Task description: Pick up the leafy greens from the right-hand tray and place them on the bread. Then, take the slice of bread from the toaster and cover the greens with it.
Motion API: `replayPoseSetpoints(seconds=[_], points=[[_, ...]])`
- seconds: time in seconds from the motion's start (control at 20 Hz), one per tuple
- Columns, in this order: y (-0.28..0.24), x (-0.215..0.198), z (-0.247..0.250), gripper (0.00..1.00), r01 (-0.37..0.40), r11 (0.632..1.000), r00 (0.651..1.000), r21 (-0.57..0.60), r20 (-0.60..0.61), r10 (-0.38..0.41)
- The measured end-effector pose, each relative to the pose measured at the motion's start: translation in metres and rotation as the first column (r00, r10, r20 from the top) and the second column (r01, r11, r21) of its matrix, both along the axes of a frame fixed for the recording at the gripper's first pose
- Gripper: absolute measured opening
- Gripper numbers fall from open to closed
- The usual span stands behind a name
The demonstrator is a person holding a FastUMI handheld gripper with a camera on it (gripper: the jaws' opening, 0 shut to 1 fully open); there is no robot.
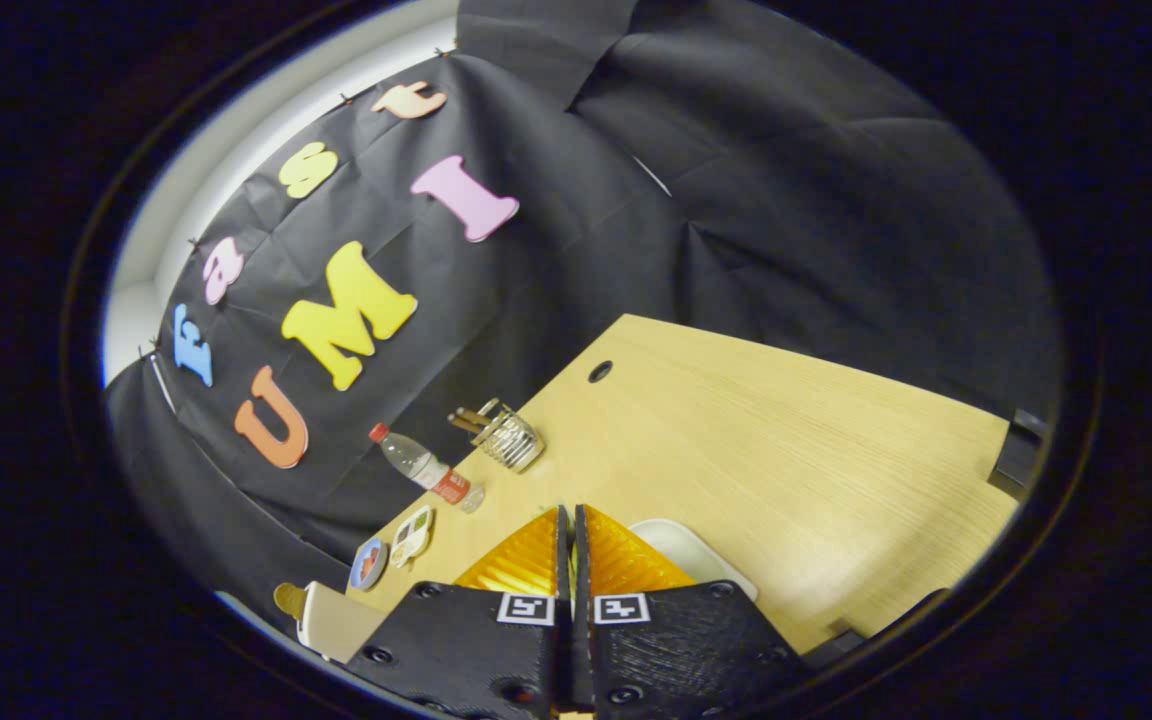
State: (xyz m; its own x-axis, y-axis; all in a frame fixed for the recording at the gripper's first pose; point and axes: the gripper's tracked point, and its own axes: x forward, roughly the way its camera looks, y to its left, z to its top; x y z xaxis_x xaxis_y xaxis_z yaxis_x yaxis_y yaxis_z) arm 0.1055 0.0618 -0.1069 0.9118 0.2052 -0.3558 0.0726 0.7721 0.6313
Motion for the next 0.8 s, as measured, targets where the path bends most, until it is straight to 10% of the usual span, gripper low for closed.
replayPoseSetpoints(seconds=[0.8], points=[[0.239, -0.035, 0.045, 0.00, -0.312, 0.946, 0.945, 0.087, 0.135, 0.299]])
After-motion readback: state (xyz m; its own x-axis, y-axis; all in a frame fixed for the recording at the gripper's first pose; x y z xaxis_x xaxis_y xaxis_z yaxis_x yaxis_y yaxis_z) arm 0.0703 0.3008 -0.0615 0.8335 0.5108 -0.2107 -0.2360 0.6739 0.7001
